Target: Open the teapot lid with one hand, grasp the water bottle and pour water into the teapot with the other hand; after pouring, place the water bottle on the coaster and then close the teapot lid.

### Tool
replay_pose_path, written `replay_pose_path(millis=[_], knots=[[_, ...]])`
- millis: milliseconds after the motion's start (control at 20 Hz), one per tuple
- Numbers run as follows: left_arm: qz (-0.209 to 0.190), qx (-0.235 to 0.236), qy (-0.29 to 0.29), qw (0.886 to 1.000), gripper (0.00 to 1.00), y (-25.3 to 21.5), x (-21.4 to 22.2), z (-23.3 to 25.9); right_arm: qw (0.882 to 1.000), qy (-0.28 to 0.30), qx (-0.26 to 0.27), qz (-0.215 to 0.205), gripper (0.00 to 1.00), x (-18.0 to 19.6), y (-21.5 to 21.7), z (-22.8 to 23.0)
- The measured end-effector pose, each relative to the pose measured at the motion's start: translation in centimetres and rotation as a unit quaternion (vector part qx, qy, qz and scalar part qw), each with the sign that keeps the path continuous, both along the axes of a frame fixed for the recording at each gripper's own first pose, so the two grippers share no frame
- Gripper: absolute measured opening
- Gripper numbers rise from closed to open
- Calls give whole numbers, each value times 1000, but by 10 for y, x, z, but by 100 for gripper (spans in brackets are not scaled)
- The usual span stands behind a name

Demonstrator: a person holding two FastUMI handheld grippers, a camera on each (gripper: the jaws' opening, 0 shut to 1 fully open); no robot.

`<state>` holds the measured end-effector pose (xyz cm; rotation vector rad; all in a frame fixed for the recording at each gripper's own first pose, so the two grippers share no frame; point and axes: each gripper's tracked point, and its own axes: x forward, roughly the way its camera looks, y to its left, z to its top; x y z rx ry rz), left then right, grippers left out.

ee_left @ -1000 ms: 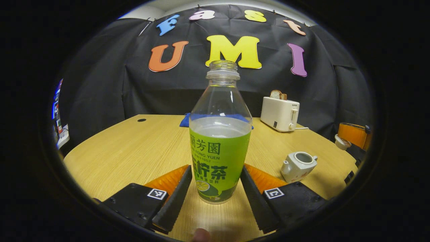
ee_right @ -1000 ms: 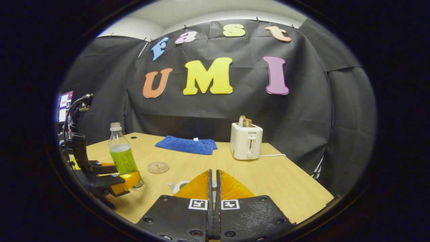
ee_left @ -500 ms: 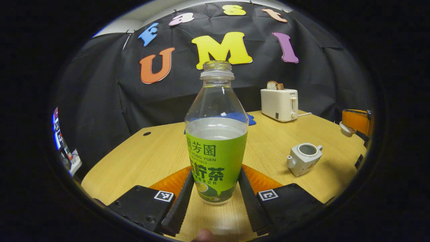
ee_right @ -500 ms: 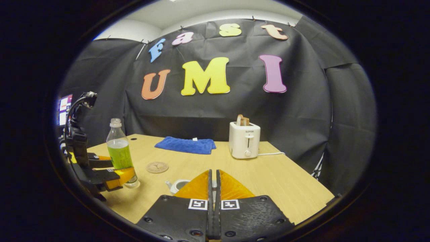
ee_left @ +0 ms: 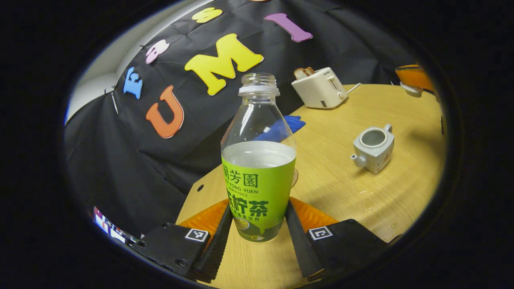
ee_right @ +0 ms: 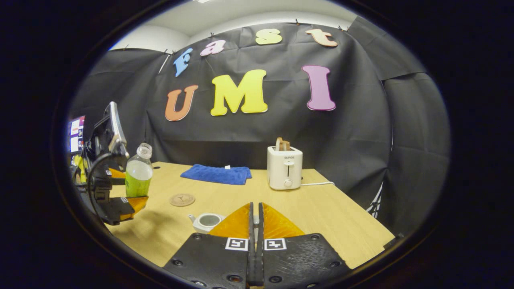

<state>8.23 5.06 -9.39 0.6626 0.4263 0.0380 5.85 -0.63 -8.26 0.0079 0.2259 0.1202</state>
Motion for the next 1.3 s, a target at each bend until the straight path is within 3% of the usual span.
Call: replay_pose_path(millis=[300,650,1300], knots=[[-36,117,36,992,75,-5,2,2,1000,7,-3,-7,0,-4,-17,-7],[-75,272,62,957,75,-7,12,8,1000,14,-2,-11,0,-8,-31,-17],[-106,407,84,903,75,-31,30,21,1000,17,6,-22,0,-10,-56,-27]])
